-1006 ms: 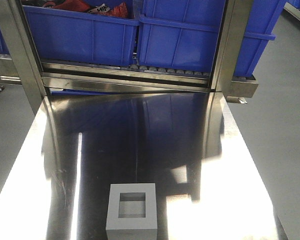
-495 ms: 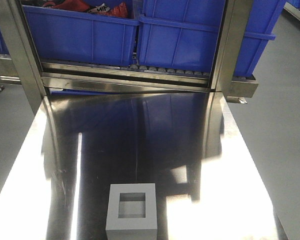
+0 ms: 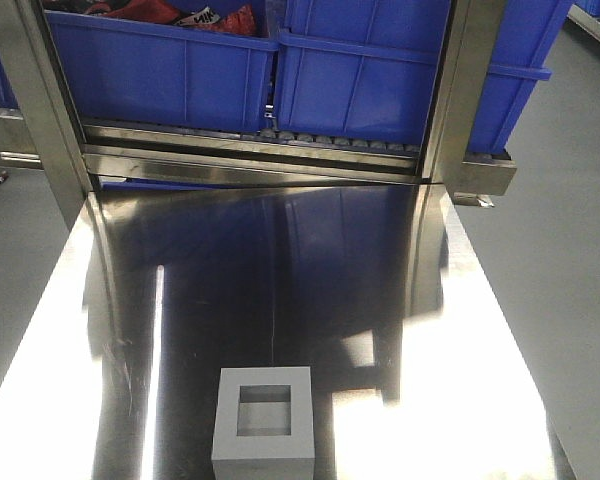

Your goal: Sort gray base to blue bin

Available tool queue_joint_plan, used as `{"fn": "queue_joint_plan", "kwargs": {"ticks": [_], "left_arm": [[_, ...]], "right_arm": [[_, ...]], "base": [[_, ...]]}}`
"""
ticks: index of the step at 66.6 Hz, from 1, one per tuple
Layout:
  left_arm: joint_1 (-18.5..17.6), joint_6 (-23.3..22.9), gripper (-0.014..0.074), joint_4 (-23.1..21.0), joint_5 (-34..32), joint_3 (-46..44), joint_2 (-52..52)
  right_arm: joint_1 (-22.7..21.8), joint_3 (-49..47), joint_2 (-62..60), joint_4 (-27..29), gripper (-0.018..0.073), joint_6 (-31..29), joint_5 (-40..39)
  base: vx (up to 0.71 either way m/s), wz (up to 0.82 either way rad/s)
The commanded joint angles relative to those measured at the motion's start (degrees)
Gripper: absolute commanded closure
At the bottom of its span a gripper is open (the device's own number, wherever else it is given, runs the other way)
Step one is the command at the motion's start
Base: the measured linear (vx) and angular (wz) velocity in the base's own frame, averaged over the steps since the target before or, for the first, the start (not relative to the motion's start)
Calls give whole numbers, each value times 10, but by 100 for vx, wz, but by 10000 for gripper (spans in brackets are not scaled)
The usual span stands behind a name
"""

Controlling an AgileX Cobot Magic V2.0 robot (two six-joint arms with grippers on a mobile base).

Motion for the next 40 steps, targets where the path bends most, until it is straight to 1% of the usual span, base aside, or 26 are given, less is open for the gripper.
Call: {"fn": "queue_joint_plan", "kwargs": {"ticks": [1, 9, 21, 31, 40], "left_arm": [[-4, -2, 602, -6, -1, -54, 56], [-4, 0, 602, -3, 51, -99, 116], [-4, 0, 602, -2, 96, -132, 191], [-4, 0, 602, -2, 108, -132, 231], [-4, 0, 602, -2, 107, -132, 241]], "right_arm": [[1, 10, 6, -4, 568, -4, -45], [1, 10, 6, -4, 568, -4, -45], [1, 10, 6, -4, 568, -4, -45], [1, 10, 6, -4, 568, -4, -45], [1, 10, 6, -4, 568, -4, -45]], "base": [[0, 0], [0, 0], [0, 0], [0, 0], [0, 0]]}}
